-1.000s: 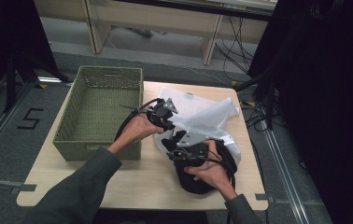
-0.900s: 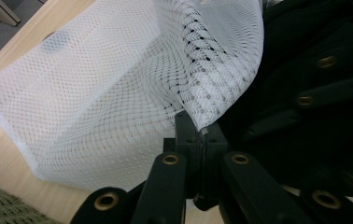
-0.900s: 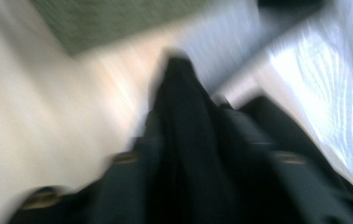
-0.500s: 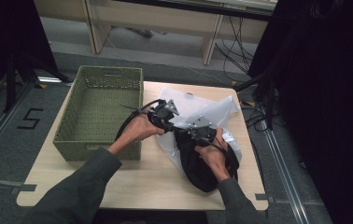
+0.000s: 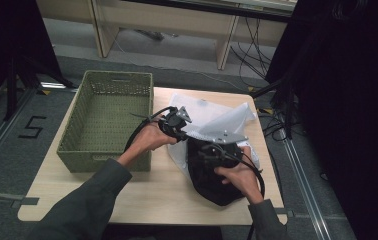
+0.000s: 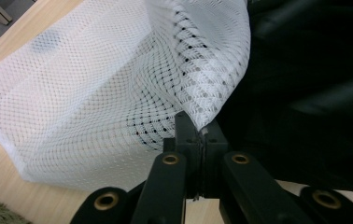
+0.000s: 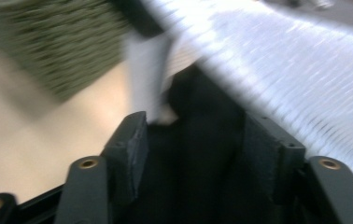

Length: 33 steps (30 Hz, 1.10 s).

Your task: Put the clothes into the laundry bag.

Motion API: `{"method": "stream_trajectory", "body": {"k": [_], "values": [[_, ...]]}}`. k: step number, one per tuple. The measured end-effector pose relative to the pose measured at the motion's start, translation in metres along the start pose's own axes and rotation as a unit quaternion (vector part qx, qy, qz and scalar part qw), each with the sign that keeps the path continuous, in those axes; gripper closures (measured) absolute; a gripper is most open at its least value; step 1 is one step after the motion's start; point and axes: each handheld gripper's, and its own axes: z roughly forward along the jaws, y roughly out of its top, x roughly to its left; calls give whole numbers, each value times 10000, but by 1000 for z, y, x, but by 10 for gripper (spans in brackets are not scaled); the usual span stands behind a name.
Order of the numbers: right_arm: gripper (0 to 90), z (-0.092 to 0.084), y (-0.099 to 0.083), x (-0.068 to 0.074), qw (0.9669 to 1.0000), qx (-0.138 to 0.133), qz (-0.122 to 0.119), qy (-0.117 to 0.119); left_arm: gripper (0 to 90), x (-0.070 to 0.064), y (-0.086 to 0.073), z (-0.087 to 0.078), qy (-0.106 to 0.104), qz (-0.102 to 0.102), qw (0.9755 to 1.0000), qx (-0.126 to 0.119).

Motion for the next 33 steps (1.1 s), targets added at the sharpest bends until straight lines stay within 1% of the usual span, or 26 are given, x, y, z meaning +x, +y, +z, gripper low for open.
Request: {"method": "stream_trajectory", "body": {"k": [1,2,5,6,7,8,10,12,13,14,15,16,17,18,19,20,21,22,23,25,26,27,30,31,32,33], "values": [[407,-4,-4,2,9999,20,-76,94,889,0,0,0,2,-13,10000,-9],[382,-9,-13,12,9996,56,-163,239,890,1,1,0,-15,56,10000,57],[363,-10,-21,29,9982,59,-236,555,889,1,1,0,-9,65,10000,74],[363,-10,-21,29,9982,59,-236,555,889,1,1,0,-9,63,10000,70],[349,-8,-23,40,9972,198,-399,596,889,2,1,0,-11,59,10000,70],[349,-8,-23,40,9972,198,-399,596,889,2,1,0,-11,59,10000,70],[344,1,-27,52,9962,540,-529,439,889,2,2,0,-6,31,10000,95],[384,15,-33,58,9939,807,-743,103,889,2,2,0,-27,-16,10000,59],[619,26,-35,54,9872,1115,-1091,-332,889,1,1,0,-58,-47,10000,52],[705,28,-33,50,9839,1139,-1288,-489,889,-1,2,0,-69,-25,9999,85],[802,30,-30,41,9842,1117,-1286,-490,889,-1,2,0,-80,16,9999,118],[802,30,-30,41,9842,1117,-1286,-490,889,-1,2,0,-80,16,9999,118],[860,29,-19,22,9907,762,-1044,-434,889,-2,2,1,-87,-86,9999,45],[862,27,-15,16,9925,650,-915,-491,889,-1,2,1,-91,-23,9999,130],[864,26,-9,6,9940,455,-856,-512,889,4,4,3,-44,332,9994,41],[864,25,-5,-1,9959,291,-680,-516,889,4,4,3,-44,332,9994,41],[864,23,-3,-2,9979,304,-166,-542,889,-2,2,3,-85,-78,9999,77],[864,23,-3,-2,9979,304,-166,-542,889,-2,2,3,-85,-78,9999,77],[864,26,-2,-10,9977,202,-346,-543,889,-2,2,4,-70,-90,9999,47],[864,37,-7,-13,9974,333,-303,-570,889,-4,2,6,-99,-83,9999,114],[864,44,-10,-14,9978,411,-204,-475,889,-4,3,7,-129,18,9997,192],[860,56,-12,-18,9981,423,-95,-430,889,-7,3,9,-160,30,9997,153],[860,55,-5,-21,9986,375,63,-359,885,-10,3,12,-158,15,9998,138],[861,52,3,-20,9991,231,21,-344,878,-10,3,13,-141,46,9998,146],[861,52,3,-20,9991,231,21,-344,878,-10,2,14,-118,48,9998,145],[864,50,5,-19,9991,234,-42,-345,858,-8,2,15,-50,164,9998,76]]}}
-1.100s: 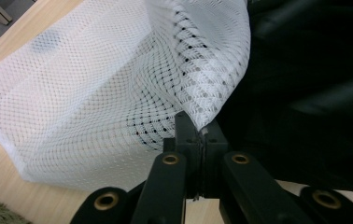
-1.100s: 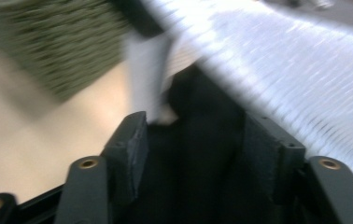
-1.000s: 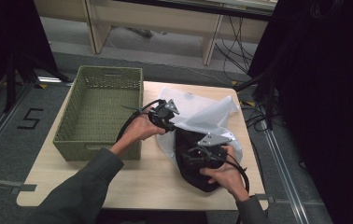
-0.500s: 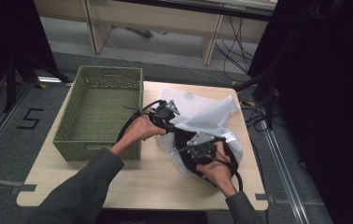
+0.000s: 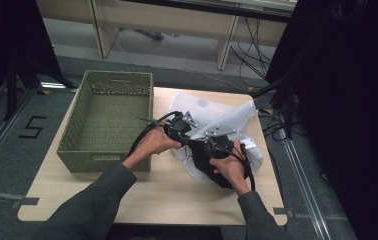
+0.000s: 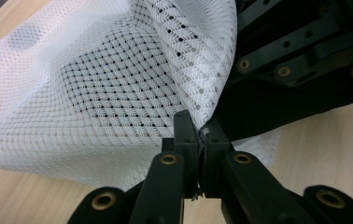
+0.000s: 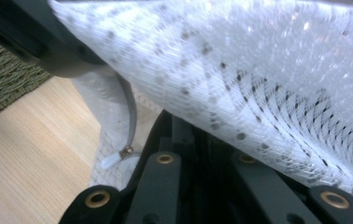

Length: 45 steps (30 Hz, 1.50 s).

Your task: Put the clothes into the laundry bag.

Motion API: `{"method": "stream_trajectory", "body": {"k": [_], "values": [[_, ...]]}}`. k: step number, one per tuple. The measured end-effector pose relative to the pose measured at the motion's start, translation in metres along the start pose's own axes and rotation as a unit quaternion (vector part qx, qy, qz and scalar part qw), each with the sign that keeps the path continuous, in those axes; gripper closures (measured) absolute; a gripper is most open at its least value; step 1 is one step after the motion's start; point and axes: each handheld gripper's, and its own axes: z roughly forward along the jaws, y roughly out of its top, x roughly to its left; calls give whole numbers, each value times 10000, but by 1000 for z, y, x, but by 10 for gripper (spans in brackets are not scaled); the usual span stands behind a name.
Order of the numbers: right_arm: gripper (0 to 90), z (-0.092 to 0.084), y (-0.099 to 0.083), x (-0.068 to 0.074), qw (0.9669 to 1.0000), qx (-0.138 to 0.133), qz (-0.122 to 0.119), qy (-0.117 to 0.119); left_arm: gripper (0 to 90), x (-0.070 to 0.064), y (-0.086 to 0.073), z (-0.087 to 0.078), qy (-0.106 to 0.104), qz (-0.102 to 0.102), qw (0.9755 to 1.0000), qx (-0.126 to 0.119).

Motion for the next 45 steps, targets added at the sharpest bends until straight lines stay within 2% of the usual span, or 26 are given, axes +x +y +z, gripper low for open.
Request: {"method": "stream_trajectory", "body": {"k": [2,3,5,9,11,13,14,16,19,20,22,24,25,26,27,28,30,32,33,34,36,38,39,41,43,45], "values": [[865,1,0,-1,9999,-96,-34,-14,844,1,-2,2,164,6,9999,-28],[865,-2,-1,-1,9999,46,81,90,821,1,-4,2,245,-5,9997,-9],[866,-1,-2,-1,9999,-51,98,48,824,0,-10,6,136,-132,9998,-8],[864,-2,-3,-1,9999,-58,69,67,799,-2,-15,6,215,-170,9996,-49],[862,-2,-4,-1,9999,-4,135,57,757,-7,-18,-3,254,-302,9991,-155],[862,0,-5,-3,9999,-20,79,69,749,-15,-21,-14,332,-489,9971,-475],[862,-1,-5,-5,9999,45,89,111,713,-29,-28,-18,385,-458,9969,-516],[862,0,-6,-6,9999,-64,41,69,668,-37,-32,-16,357,-439,9972,-484],[860,0,-5,-6,10000,-55,39,62,598,-56,-45,0,214,-587,9971,-425],[859,-2,-5,-5,9998,83,135,120,579,-60,-50,6,199,-585,9975,-355],[858,-1,-5,-4,9998,48,131,108,558,-66,-58,21,160,-634,9976,-226],[857,1,-5,-6,9999,-68,56,83,504,-70,-67,40,52,-1054,9936,-395],[857,1,-5,-6,9999,-68,56,83,484,-70,-67,40,52,-1054,9936,-395],[855,1,-5,-7,9999,-34,36,161,468,-73,-68,45,-18,-1228,9914,-446],[855,1,-5,-7,9999,-34,36,161,468,-74,-69,51,-33,-1246,9910,-482],[854,0,-5,-7,9998,-25,65,169,431,-78,-68,62,130,-1278,9908,-423],[854,0,-5,-8,9998,10,39,199,423,-77,-68,67,86,-1226,9916,-392],[853,-1,-5,-5,9997,-87,198,95,412,-78,-66,79,85,-1447,9885,-430],[853,0,-5,-6,9998,-100,157,95,418,-78,-66,83,173,-1468,9881,-424],[853,-2,-5,-7,9998,29,107,174,430,-80,-67,91,221,-1340,9904,-247],[853,-3,-5,-7,9998,47,88,185,446,-82,-67,93,380,-1257,9908,-324],[855,-2,-5,-6,9998,-40,133,142,527,-81,-66,92,504,-1199,9911,-289],[859,-2,-5,-9,9999,-96,18,110,697,-80,-68,92,443,-1097,9925,-323],[863,-5,-4,-7,9998,5,104,153,818,-80,-70,91,434,-1036,9930,-361],[864,-7,-3,-7,9998,24,97,175,853,-79,-72,90,402,-955,9938,-396],[867,-8,-2,-8,9998,-165,-6,75,884,-79,-73,86,369,-779,9960,-250]]}}
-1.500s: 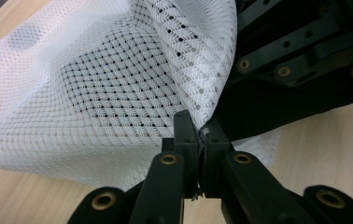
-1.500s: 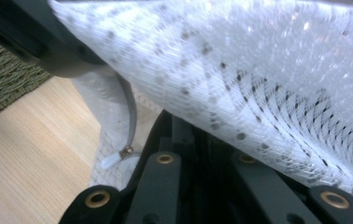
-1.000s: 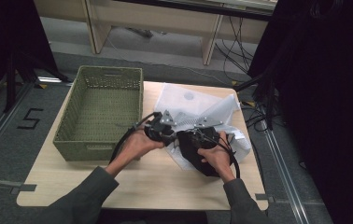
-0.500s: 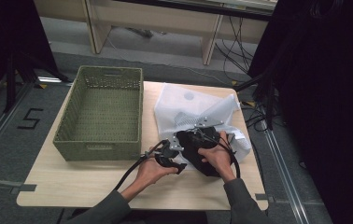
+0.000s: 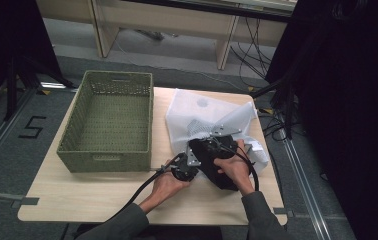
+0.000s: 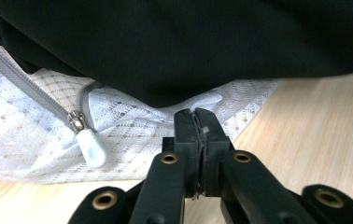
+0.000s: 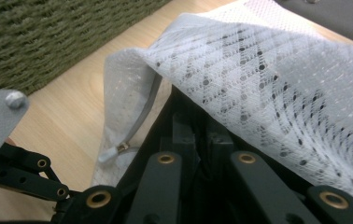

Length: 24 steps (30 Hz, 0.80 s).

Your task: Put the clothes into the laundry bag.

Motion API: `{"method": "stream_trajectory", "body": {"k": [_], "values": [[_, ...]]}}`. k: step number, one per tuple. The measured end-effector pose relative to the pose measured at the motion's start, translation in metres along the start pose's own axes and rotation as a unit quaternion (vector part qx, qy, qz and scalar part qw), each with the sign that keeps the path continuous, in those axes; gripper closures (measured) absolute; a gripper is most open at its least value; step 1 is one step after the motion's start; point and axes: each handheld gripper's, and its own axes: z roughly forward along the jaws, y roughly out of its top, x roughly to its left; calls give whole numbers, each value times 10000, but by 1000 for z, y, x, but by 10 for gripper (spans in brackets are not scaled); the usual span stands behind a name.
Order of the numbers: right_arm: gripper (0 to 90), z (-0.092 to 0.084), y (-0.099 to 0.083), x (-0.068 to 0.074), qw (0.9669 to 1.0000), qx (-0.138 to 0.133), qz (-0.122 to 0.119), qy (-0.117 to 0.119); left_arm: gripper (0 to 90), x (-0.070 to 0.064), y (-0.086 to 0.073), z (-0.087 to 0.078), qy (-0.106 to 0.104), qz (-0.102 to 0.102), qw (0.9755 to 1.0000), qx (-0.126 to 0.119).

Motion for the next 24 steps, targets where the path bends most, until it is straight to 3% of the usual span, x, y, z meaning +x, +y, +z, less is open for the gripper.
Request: {"method": "stream_trajectory", "body": {"k": [1,3,4,5,6,7,11,13,14,15,16,17,18,21,23,24], "values": [[867,-3,1,-1,10000,43,-29,34,887,-2,-2,-1,107,-3,9999,-61],[870,-8,1,2,9999,34,-7,132,890,-1,-7,-9,-63,-69,10000,34],[870,-12,1,4,9997,159,43,173,891,-1,-10,-13,-164,-63,9998,106],[871,-15,0,9,9997,155,-40,181,891,-2,-16,-21,-258,-30,9995,182],[871,-15,0,9,9997,155,-40,181,890,-2,-16,-21,-258,-30,9995,182],[871,-17,-3,18,9987,222,-375,248,891,-5,-21,-26,-293,-34,9994,183],[871,-13,-7,35,9964,447,-656,302,890,-13,-34,-38,-323,66,9993,165],[872,2,-13,51,9910,780,-1059,237,889,-18,-40,-47,-404,184,9987,260],[872,2,-13,51,9910,780,-1059,237,889,-18,-40,-47,-404,184,9987,260],[872,7,-13,52,9884,918,-1186,217,889,-16,-43,-49,-384,162,9988,268],[873,11,-13,55,9887,922,-1173,166,889,-15,-46,-51,-429,95,9988,218],[874,17,-10,53,9879,905,-1259,65,889,-13,-48,-52,-483,89,9986,186],[874,22,-7,50,9890,901,-1173,11,889,-13,-50,-53,-493,-13,9987,123],[875,31,3,40,9897,823,-1136,-286,889,-12,-50,-53,-499,-9,9987,143],[873,39,13,28,9918,574,-1000,-553,888,-12,-50,-53,-509,-5,9986,140],[872,41,15,25,9925,561,-957,-510,888,-12,-50,-53,-509,-5,9986,140]]}}
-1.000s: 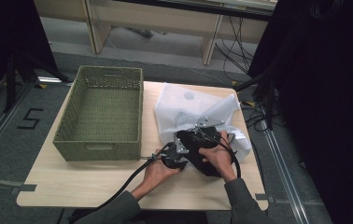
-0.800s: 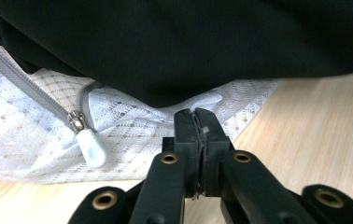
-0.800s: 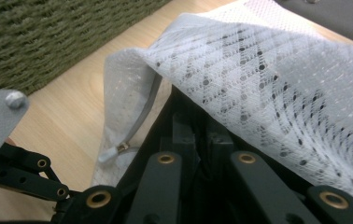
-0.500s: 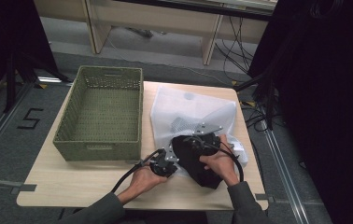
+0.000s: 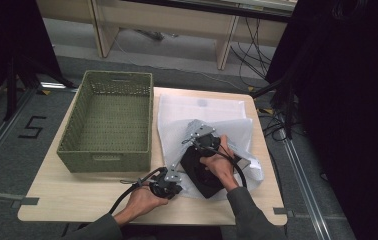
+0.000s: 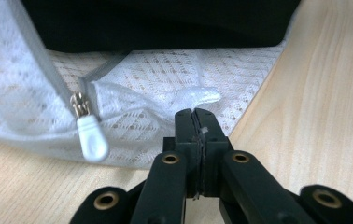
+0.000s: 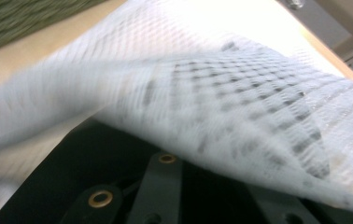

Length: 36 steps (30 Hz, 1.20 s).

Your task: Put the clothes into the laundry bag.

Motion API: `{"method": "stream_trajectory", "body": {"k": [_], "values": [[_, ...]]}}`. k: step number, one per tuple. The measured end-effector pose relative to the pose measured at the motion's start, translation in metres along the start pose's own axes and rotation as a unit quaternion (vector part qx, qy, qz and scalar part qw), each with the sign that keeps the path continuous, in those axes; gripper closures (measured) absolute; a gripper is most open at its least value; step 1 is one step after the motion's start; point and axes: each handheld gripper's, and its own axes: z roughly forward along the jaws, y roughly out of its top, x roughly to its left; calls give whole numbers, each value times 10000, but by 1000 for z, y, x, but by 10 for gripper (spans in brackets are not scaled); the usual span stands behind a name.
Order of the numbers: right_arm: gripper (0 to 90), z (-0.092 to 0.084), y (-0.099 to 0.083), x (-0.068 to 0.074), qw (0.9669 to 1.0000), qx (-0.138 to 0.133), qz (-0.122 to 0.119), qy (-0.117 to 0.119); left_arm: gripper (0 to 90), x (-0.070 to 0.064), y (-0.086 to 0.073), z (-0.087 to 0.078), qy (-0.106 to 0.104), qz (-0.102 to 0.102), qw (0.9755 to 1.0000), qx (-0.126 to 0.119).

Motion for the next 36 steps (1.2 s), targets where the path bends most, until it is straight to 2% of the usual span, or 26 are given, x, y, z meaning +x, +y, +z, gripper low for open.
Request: {"method": "stream_trajectory", "body": {"k": [2,4,5,6,7,8,9,10,11,12,13,14,15,18,19,22,23,25,26,27,29,30,33,34,35,36], "values": [[861,0,1,1,9999,-10,59,87,887,0,0,0,2,82,10000,-28],[849,-2,2,2,9999,-26,38,125,886,2,0,0,-58,6,10000,-23],[822,-5,2,3,9998,-50,114,171,886,5,0,-1,-112,149,9997,125],[775,-10,3,4,9994,-105,200,267,886,2,-1,1,-86,-79,9999,-67],[729,-15,3,5,9987,-162,252,404,885,2,-1,1,-79,-48,9999,-57],[701,-24,3,7,9978,-176,234,587,885,3,-1,0,-61,48,10000,-3],[628,-39,0,9,9969,-280,289,681,885,2,-1,0,11,8,10000,-43],[628,-39,0,9,9969,-280,289,681,885,1,-1,1,11,-10,10000,-58],[524,-57,-6,9,9935,-352,574,922,884,2,-1,1,8,-18,10000,-47],[524,-57,-6,9,9935,-352,574,922,885,2,-1,1,8,-18,10000,-47],[479,-75,-15,7,9914,-508,639,1019,884,2,-1,1,-37,-63,9999,-82],[459,-84,-20,7,9906,-528,674,1068,884,2,-1,0,-61,-45,10000,-63],[459,-84,-20,7,9906,-528,674,1068,884,2,-2,1,-55,-74,9999,-107],[413,-108,-46,5,9891,-474,843,1110,883,2,-1,1,-43,-100,9999,-119],[404,-110,-52,6,9886,-475,855,1147,882,3,-1,0,-49,-26,9999,-101],[391,-114,-63,7,9884,-396,851,1195,883,3,-1,0,-54,-18,10000,-77],[386,-115,-69,10,9884,-391,809,1225,882,2,-1,1,-76,-115,9998,-106],[361,-118,-78,16,9866,-304,775,1402,882,2,-1,1,-53,-55,9999,-80],[361,-118,-78,16,9866,-304,775,1402,883,2,-1,1,-53,-55,9999,-80],[346,-119,-82,21,9854,-332,682,1526,882,2,-1,1,-73,-85,9999,-101],[345,-118,-83,23,9857,-320,703,1501,883,2,-1,1,-82,-126,9998,-105],[341,-114,-85,28,9855,-196,735,1516,882,2,-1,1,-63,-101,9999,-111],[331,-108,-85,33,9874,-134,671,1425,882,2,-1,1,-62,-62,9999,-74],[328,-103,-85,37,9881,-182,608,1404,882,2,-1,1,-78,-123,9998,-107],[328,-101,-85,38,9890,-105,504,1387,882,2,-1,1,-57,-68,9999,-100],[330,-92,-84,44,9916,-36,417,1227,881,2,-1,1,-54,-73,9999,-95]]}}
